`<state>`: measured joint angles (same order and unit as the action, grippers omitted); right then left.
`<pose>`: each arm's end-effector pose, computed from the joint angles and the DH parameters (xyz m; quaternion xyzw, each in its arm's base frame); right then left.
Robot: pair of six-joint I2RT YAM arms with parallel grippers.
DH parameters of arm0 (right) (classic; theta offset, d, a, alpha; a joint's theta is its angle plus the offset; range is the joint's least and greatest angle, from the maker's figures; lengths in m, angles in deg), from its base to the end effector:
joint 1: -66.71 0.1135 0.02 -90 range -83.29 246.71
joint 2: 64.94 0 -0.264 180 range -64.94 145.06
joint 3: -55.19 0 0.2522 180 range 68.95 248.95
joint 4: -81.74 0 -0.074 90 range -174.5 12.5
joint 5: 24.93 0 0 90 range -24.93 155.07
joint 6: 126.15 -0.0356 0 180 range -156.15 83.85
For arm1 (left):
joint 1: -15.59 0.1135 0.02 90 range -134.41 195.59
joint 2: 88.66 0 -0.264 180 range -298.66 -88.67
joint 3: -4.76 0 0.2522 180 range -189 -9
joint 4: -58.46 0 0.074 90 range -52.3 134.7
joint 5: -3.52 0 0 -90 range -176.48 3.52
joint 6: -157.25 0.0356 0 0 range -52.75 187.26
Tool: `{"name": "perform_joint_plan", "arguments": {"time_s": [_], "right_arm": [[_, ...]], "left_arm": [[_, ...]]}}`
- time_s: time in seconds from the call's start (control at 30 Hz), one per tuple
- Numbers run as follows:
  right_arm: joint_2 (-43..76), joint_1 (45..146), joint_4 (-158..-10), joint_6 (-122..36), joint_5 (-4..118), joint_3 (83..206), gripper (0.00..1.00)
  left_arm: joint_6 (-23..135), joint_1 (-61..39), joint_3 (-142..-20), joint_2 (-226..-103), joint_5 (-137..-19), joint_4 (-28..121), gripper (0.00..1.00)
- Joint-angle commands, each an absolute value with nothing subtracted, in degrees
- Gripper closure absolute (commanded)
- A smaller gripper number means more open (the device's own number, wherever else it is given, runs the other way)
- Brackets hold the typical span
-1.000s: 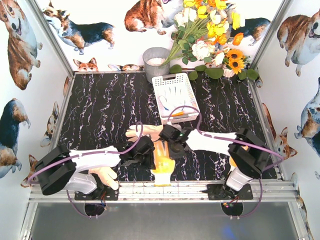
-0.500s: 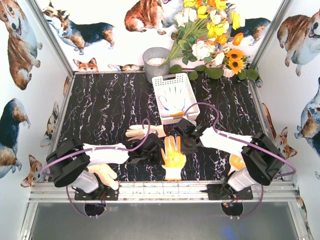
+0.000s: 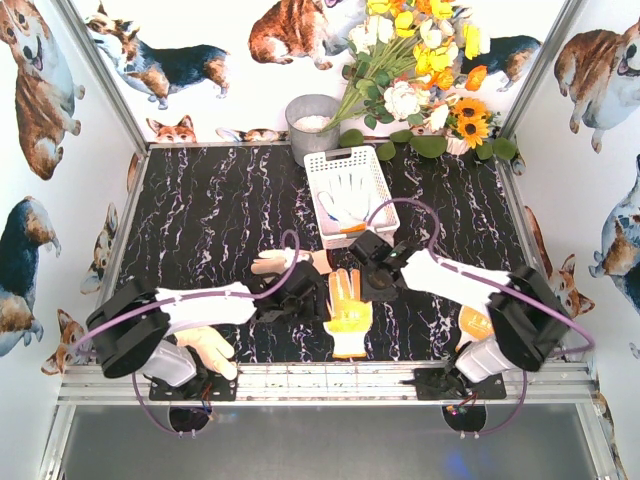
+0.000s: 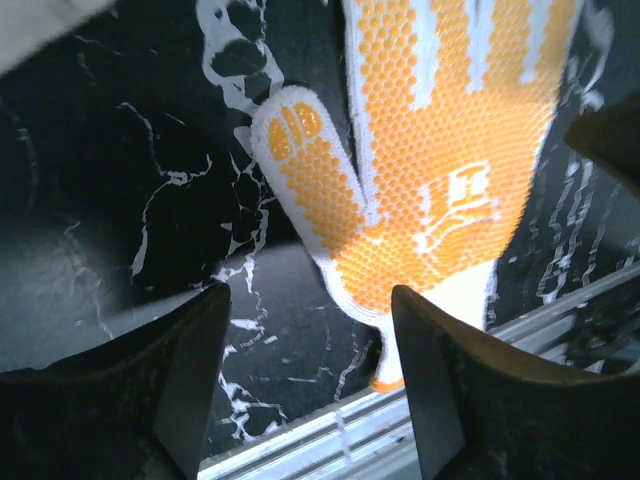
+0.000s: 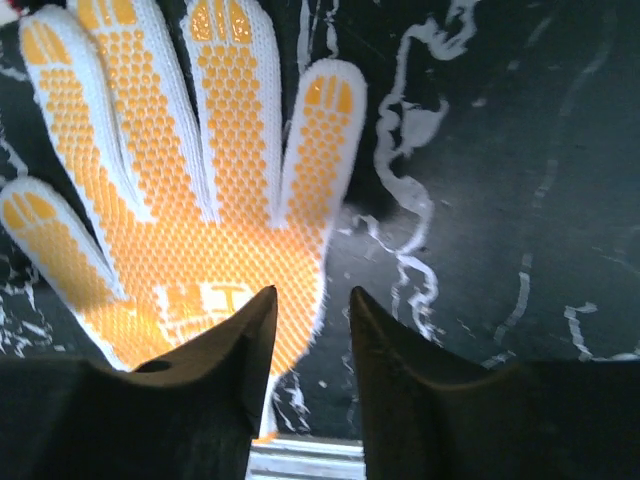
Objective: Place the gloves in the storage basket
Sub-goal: Adjust the glove at the center of the board, then turn over the glove at the center of the board.
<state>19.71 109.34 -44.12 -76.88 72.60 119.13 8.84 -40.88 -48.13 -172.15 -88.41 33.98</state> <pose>0.1943 0.1726 0.1817 -0.0077 0.9891 0.0389 0.1415 0.1501 -0.2243 0.1576 -0.0212 0.9536 -0.2442 0.1750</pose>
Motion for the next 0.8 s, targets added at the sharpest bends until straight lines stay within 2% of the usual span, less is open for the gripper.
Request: {"name": "perform_joint_plan", "arguments": {"time_s": [0.0, 0.1, 0.27, 0.33, 0.53, 0.67, 0.77], "right_arm": [[11.01, 109.08, -34.95, -75.66, 80.89, 123.69, 0.57], [6.01, 107.61, -30.40, -74.15, 84.64, 124.13, 0.48], [-1.98, 96.54, -27.15, -74.06, 86.59, 120.99, 0.37], [-4.18, 89.40, -26.17, -75.11, 86.46, 119.48, 0.32], [-7.52, 72.00, -27.25, -75.58, 86.52, 114.42, 0.28], [-6.09, 60.53, -28.77, -75.71, 85.31, 112.34, 0.24], [-4.39, 55.48, -30.51, -76.58, 84.70, 110.85, 0.24]], "left_arm": [[15.18, -39.14, -56.18, -166.45, -94.14, 21.44, 0.33], [19.86, -35.62, -59.43, -163.15, -94.56, 15.90, 0.17], [32.08, -24.74, -64.55, -159.55, -93.09, 8.10, 0.08], [36.84, -20.02, -66.34, -158.72, -93.70, 4.99, 0.06], [46.89, -5.55, -68.45, -155.46, -92.10, 3.61, 0.03], [49.85, 1.96, -65.54, -151.61, -93.35, 7.43, 0.01], [51.28, 5.51, -62.90, -149.98, -94.19, 9.76, 0.01]]}}
